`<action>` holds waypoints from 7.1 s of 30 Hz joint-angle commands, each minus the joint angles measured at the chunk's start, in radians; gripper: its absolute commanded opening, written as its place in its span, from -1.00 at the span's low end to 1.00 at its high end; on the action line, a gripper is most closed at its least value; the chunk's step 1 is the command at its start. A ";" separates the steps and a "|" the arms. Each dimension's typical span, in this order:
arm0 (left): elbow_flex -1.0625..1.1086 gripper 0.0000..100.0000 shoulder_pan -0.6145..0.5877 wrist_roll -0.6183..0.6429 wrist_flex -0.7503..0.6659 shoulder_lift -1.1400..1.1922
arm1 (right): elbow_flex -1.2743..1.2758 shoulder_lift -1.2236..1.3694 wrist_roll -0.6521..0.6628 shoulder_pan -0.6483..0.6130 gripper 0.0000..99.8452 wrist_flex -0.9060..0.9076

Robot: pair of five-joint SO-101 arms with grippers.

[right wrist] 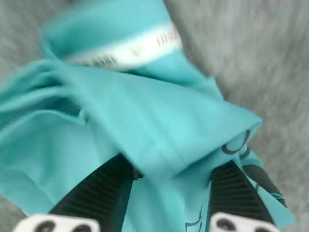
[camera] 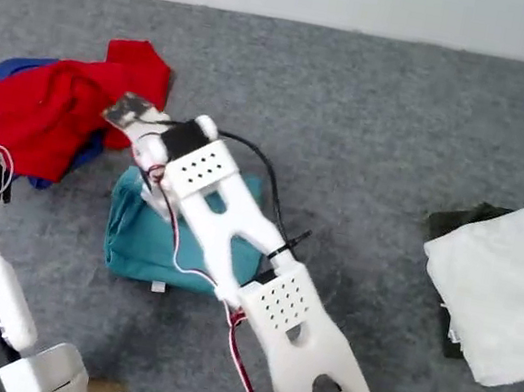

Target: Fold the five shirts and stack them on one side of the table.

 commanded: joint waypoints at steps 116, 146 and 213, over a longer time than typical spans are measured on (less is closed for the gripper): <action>0.438 -0.79 0.689 -0.068 -0.157 -0.026 | 1.645 -0.935 -0.041 0.042 -0.56 -0.424; -0.018 -0.78 0.695 -0.115 0.187 -0.023 | 1.468 -1.118 0.061 0.162 -0.55 -0.349; -0.035 -0.79 0.374 0.005 0.114 -0.018 | 0.680 -0.568 0.031 0.822 -0.98 0.047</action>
